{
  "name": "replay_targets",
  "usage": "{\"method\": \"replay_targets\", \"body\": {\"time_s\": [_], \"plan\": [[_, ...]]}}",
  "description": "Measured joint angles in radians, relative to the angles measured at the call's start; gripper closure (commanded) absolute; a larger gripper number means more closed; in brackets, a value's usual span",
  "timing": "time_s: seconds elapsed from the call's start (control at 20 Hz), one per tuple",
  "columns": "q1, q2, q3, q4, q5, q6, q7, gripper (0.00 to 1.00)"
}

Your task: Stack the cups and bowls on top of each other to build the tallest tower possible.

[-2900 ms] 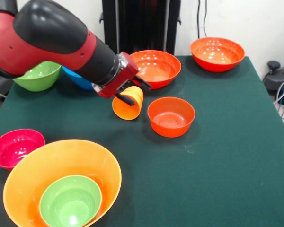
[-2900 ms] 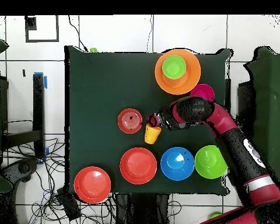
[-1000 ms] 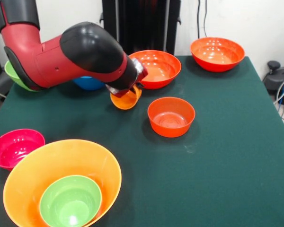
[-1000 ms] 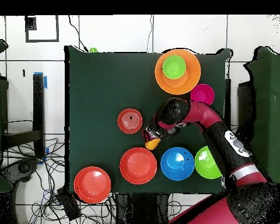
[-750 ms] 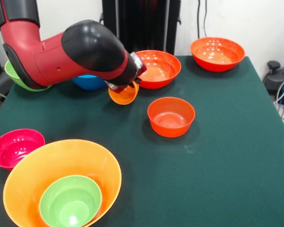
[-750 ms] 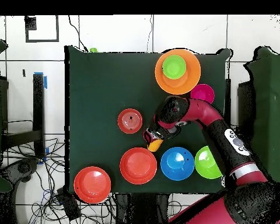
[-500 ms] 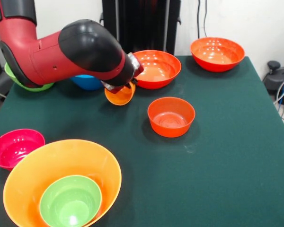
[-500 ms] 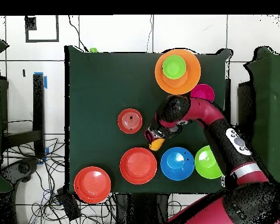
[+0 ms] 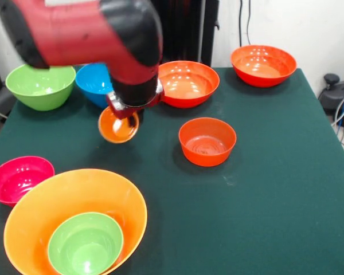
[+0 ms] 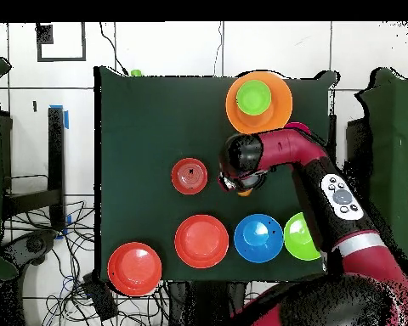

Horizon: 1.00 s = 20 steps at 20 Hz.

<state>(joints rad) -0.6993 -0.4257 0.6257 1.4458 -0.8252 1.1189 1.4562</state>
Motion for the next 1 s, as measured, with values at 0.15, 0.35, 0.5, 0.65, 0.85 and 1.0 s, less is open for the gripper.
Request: {"method": "replay_targets", "body": {"time_s": [0.15, 0.35, 0.5, 0.65, 0.85, 1.0], "plan": [[0.083, -0.081, -0.056, 0.009, -0.07, -0.177, 0.129, 1.0], [0.186, -0.162, -0.136, 0.013, -0.127, -0.413, 0.331, 1.0], [0.275, -0.198, -0.23, 0.011, -0.163, -0.61, 0.504, 1.0], [0.343, -0.205, -0.328, 0.015, -0.168, -0.831, 0.668, 1.0], [0.349, -0.203, -0.388, 0.036, -0.158, -1.031, 0.764, 1.0], [0.352, -0.187, -0.464, 0.046, -0.141, -1.16, 0.78, 1.0]]}}
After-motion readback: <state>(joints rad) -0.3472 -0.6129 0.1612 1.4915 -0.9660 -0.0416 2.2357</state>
